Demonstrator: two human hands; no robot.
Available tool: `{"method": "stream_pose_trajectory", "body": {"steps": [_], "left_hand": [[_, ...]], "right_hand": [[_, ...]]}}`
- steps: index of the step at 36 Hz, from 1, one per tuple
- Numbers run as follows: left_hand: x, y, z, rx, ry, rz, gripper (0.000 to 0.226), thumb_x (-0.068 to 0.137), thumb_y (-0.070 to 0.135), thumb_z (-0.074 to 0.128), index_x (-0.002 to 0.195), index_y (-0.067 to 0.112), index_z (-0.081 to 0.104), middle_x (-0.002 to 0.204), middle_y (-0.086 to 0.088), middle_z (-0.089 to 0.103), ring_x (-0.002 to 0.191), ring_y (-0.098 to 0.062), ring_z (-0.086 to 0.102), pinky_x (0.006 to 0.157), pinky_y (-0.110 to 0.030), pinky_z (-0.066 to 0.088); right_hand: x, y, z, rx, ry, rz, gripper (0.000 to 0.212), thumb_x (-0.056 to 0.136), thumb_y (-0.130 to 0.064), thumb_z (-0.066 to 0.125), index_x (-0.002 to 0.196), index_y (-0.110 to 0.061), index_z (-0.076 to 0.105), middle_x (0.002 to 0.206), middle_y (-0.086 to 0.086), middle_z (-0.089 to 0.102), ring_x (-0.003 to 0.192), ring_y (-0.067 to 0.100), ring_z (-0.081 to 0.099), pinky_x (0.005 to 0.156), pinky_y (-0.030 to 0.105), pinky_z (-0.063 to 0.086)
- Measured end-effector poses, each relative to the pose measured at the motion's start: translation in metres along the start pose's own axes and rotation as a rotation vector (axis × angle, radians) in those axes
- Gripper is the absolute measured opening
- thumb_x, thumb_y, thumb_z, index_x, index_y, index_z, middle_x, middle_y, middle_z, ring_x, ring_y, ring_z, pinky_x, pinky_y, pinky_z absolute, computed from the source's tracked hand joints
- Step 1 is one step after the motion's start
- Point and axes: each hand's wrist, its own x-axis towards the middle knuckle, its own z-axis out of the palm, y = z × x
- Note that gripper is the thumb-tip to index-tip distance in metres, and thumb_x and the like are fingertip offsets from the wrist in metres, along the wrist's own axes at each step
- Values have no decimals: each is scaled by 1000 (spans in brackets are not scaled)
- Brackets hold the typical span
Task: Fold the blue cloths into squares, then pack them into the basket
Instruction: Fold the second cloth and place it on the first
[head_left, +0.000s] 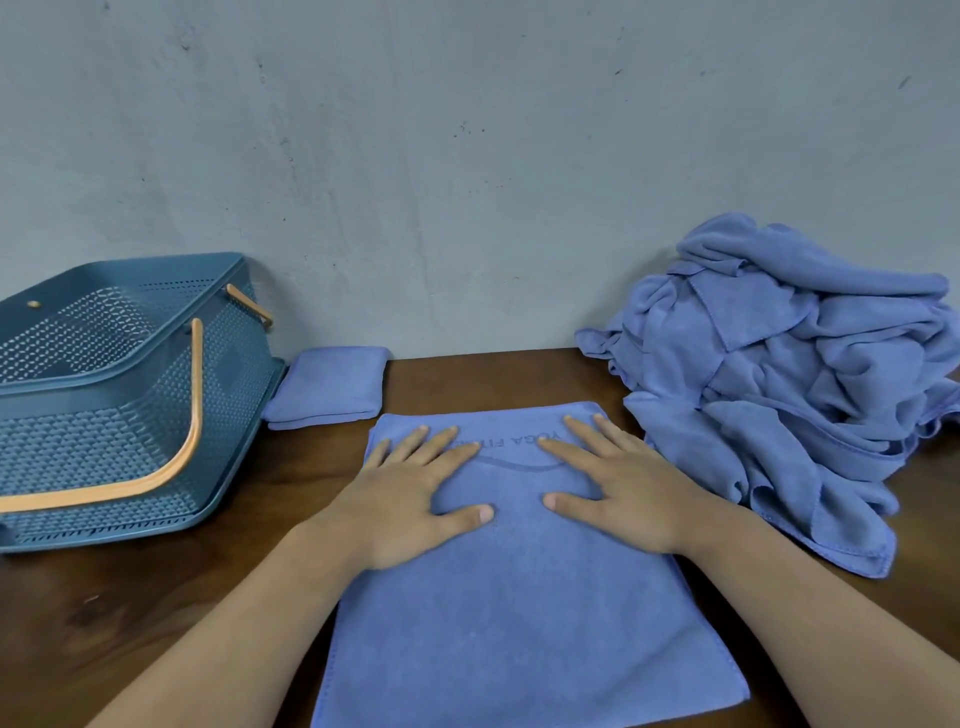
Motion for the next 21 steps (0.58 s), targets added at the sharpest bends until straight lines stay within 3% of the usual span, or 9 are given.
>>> {"method": "stream_pose_trajectory", "body": {"steps": [4, 7, 13, 17, 21], "left_hand": [[3, -11, -1, -44, 58, -183, 89, 88, 93, 21, 165, 51, 7, 176, 15, -5, 162, -11, -13, 131, -47, -5], [2, -18, 2, -51, 60, -218, 90, 87, 93, 22, 165, 50, 6, 177, 12, -7, 161, -10, -15, 131, -48, -4], [2, -14, -1, -58, 36, -216, 97, 83, 97, 26, 165, 51, 3, 176, 10, -14, 160, -11, -21, 131, -48, -5], [3, -18, -4, -60, 27, -211, 105, 76, 102, 25, 165, 51, 3, 176, 10, -14, 160, -11, -21, 131, -48, -5], [4, -19, -3, -84, 30, -200, 103, 76, 102, 28, 164, 54, 4, 176, 12, -14, 159, -9, -22, 131, -47, -6]], "right_hand": [[1, 1, -1, 3, -30, 25, 82, 85, -93, 36, 156, -69, 4, 172, -23, -17, 157, 7, -26, 128, 45, 1], [3, 0, 1, 13, -35, 26, 88, 79, -98, 35, 155, -70, 0, 173, -19, -18, 157, 8, -28, 129, 47, 1], [4, 5, 0, -37, 23, 52, 104, 71, -106, 29, 161, -60, 4, 176, -12, -5, 161, 11, -8, 130, 42, 5], [12, 4, 0, -20, 166, 36, 98, 81, -98, 24, 165, -48, 17, 176, -13, 5, 161, 9, -2, 131, 41, 7], [20, 6, 2, -17, 66, 84, 93, 86, -94, 23, 166, -49, 7, 176, -12, -9, 161, 8, -11, 131, 41, 0]]}}
